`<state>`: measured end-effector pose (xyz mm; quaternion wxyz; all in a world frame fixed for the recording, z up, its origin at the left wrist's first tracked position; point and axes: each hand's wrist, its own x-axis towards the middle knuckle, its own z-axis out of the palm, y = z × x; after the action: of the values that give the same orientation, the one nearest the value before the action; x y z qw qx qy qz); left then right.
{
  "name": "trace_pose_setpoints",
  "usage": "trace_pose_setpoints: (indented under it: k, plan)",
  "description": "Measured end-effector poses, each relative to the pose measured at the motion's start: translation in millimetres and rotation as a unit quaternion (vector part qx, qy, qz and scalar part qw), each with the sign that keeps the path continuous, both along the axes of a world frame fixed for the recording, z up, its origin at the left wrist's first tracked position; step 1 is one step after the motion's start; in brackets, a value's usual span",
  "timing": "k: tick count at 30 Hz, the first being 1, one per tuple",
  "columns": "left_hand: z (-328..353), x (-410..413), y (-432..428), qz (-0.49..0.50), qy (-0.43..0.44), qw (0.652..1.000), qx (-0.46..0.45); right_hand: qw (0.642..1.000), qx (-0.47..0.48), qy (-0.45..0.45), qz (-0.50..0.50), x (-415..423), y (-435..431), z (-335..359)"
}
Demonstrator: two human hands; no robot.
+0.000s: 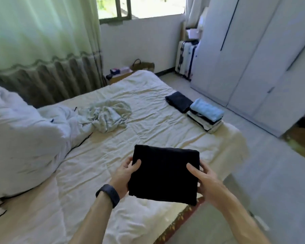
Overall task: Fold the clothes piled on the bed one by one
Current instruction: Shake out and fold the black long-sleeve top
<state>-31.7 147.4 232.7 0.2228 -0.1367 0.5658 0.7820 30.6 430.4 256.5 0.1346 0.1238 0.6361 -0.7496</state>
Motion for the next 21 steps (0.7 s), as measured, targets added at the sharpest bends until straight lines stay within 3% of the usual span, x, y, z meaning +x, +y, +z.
trace_pose_setpoints:
  k: [6,11,21]
  plan:
    - [59,-39,119,-0.119,0.063,0.991,0.012,0.996,-0.012,0.048,-0.079,7,112,46]
    - [77,-91,194,-0.199,0.093,0.972,-0.078,0.988,-0.006,0.066,-0.143,-18,182,49]
    - [63,-228,321,-0.173,0.082,0.973,-0.126,0.974,0.045,0.067,-0.210,-146,290,28]
